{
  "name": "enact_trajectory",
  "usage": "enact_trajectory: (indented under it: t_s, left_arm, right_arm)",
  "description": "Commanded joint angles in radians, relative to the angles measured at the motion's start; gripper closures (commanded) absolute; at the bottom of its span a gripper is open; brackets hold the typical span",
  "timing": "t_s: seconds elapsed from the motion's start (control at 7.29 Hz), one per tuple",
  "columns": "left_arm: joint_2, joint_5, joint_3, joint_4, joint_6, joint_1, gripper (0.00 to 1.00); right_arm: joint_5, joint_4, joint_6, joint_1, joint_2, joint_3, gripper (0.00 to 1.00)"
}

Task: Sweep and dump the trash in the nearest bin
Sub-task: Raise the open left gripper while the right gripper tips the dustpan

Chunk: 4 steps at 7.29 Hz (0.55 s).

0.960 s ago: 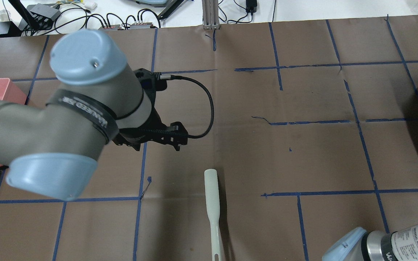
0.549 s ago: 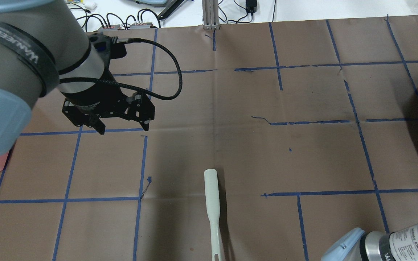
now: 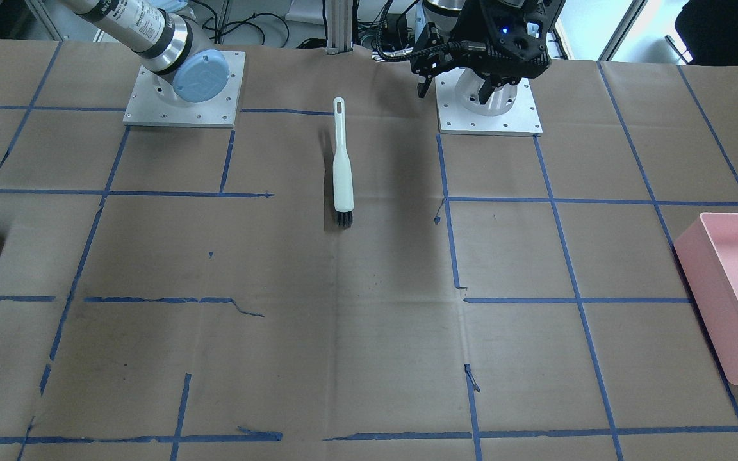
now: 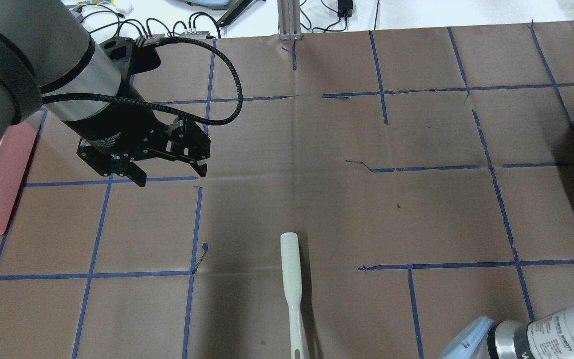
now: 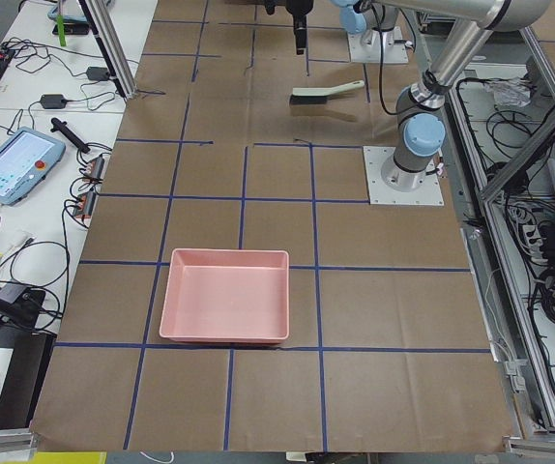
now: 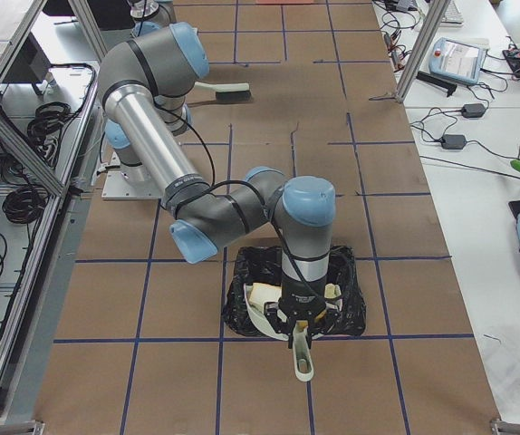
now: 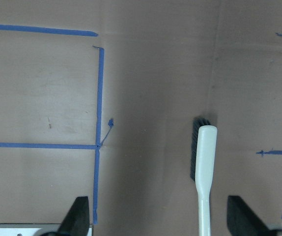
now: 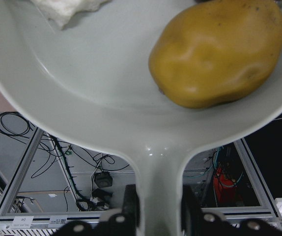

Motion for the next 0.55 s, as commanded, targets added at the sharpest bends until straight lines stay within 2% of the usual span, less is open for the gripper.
enact_trajectory:
  t_s: [0.0, 0.27, 0.41]
  left_arm:
    - [0.004, 0.117, -0.01, 0.019, 0.056, 0.002, 0.01]
    - [0.006, 0.119, -0.008, 0.058, 0.061, 0.003, 0.02]
    - [0.006, 0.122, -0.01, 0.071, 0.079, 0.002, 0.01]
  right_arm:
    - [-0.046, -0.019, 0.012, 0.025, 0.0, 0.002, 0.98]
    - [-0.065, -0.035, 0.026, 0.028, -0.002, 0.02, 0.97]
    - [-0.081, -0.098, 0.028, 0.039, -0.005, 0.06, 0.97]
